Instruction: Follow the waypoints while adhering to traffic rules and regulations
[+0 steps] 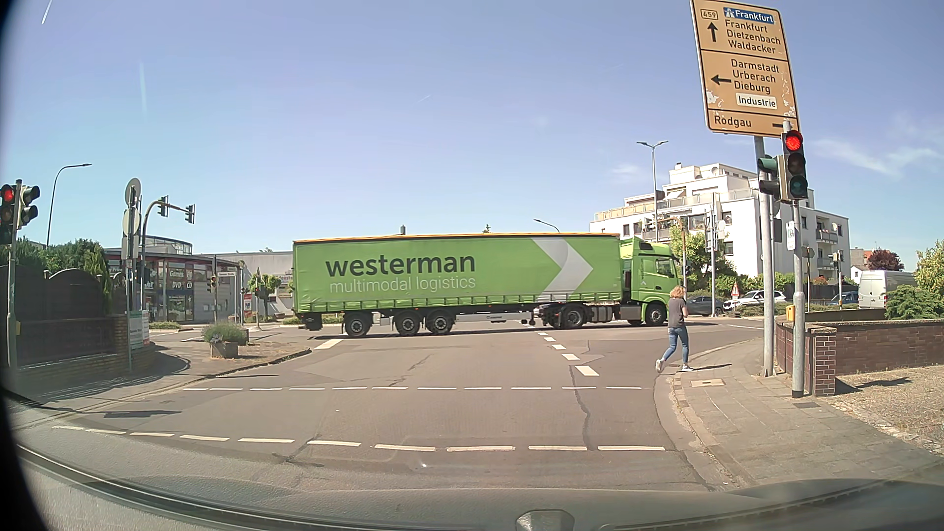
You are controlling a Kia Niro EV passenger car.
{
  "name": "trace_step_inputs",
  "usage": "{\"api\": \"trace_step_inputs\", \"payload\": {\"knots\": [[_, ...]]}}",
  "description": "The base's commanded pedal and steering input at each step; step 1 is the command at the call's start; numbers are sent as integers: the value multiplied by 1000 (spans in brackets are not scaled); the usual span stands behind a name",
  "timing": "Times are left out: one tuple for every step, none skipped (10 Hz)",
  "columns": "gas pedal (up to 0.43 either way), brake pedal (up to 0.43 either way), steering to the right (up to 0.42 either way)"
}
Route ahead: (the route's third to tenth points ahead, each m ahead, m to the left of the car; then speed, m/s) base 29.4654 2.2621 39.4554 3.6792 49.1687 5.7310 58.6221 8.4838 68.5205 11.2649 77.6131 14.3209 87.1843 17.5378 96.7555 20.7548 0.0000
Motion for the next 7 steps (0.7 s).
{"api": "trace_step_inputs", "payload": {"knots": [[0, 366, -4], [0, 366, -4], [0, 366, -4], [0, 366, -4], [0, 366, -4], [0, 366, -4], [0, 366, -4]]}}
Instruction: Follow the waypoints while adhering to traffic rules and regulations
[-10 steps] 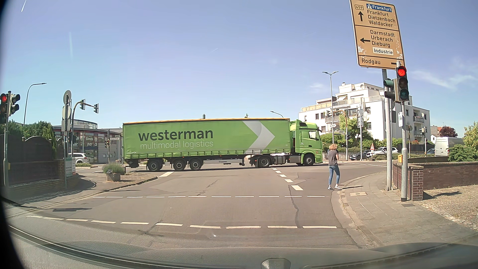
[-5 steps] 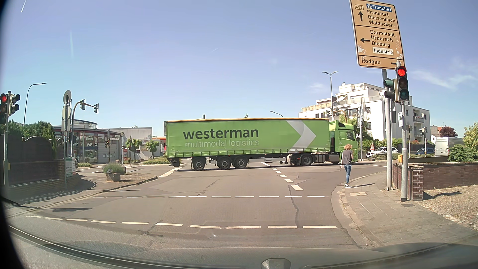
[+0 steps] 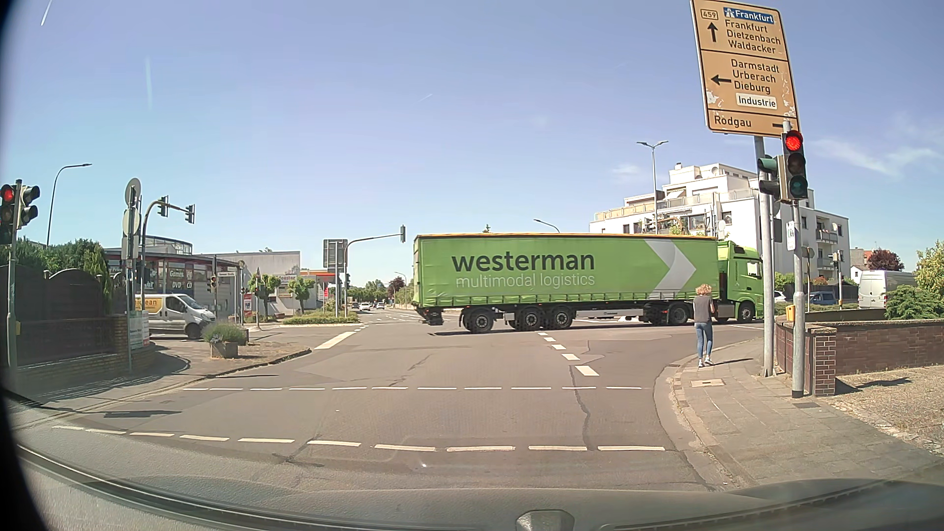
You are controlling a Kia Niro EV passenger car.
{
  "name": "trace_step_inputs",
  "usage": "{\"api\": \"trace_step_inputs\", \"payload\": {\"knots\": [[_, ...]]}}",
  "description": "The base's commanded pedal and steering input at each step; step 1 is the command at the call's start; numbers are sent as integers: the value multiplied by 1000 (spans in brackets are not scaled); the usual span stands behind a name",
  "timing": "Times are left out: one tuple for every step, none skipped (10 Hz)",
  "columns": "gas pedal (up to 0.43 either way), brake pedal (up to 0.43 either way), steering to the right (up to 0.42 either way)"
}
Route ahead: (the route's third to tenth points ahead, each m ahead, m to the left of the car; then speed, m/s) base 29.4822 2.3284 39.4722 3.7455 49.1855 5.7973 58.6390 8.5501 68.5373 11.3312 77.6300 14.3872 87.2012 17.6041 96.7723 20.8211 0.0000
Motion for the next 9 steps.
{"api": "trace_step_inputs", "payload": {"knots": [[0, 366, -4], [0, 366, -4], [0, 366, -4], [0, 366, -4], [0, 366, -4], [0, 366, -4], [0, 366, -4], [0, 366, -4], [0, 366, -4]]}}
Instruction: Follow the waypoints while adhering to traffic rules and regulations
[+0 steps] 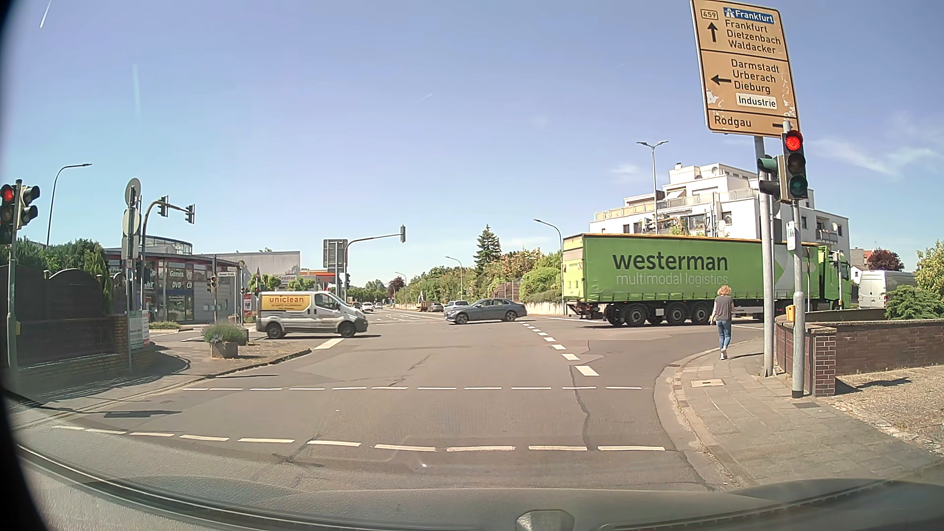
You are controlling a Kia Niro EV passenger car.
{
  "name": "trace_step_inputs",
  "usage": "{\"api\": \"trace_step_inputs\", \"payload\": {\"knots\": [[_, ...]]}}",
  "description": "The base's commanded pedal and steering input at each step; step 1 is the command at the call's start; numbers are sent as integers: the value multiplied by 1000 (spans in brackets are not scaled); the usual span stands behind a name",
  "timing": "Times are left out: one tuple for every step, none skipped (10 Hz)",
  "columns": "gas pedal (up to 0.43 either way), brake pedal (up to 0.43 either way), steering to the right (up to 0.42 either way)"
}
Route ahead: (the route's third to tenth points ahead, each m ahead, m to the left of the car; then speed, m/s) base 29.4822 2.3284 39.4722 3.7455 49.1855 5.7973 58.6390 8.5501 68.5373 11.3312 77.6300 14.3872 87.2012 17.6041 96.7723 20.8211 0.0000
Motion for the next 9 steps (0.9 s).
{"api": "trace_step_inputs", "payload": {"knots": [[0, 366, -4], [0, 366, -4], [0, 366, -4], [0, 366, -4], [0, 366, -4], [0, 366, -4], [0, 366, -4], [0, 366, -4], [0, 366, -4]]}}
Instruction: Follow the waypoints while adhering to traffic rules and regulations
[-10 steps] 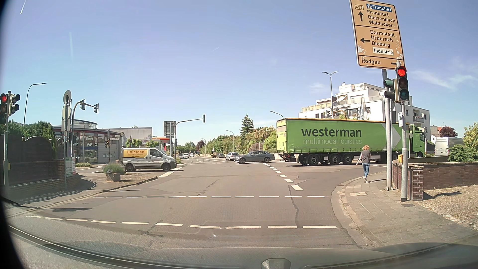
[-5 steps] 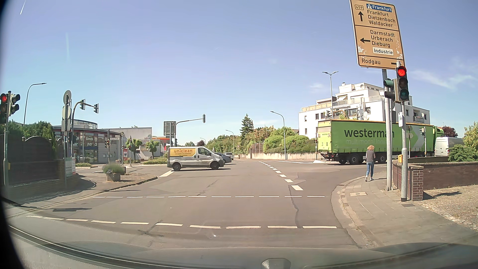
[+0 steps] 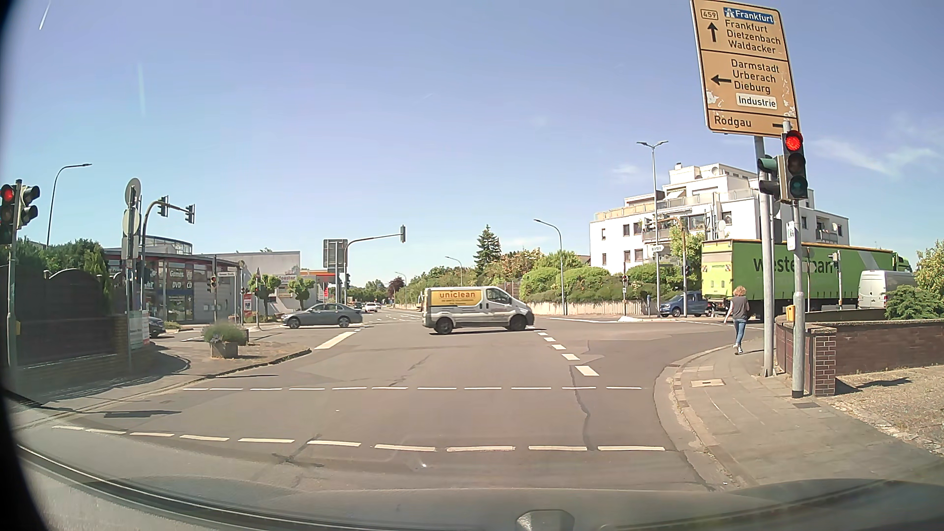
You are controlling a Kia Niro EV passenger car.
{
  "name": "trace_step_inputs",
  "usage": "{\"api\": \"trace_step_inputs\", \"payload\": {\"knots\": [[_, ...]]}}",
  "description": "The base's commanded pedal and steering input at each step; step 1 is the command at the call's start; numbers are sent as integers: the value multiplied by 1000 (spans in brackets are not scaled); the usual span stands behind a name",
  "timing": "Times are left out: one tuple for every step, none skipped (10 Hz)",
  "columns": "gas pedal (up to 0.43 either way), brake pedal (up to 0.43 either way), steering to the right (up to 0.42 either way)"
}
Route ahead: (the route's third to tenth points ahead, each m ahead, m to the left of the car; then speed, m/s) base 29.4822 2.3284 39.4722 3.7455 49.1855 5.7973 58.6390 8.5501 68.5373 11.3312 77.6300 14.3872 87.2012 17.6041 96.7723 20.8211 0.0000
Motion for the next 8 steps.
{"api": "trace_step_inputs", "payload": {"knots": [[0, 372, -4], [0, 366, -4], [0, 366, -4], [0, 366, -4], [0, 366, -4], [0, 366, -4], [0, 366, -4], [0, 366, -4]]}}
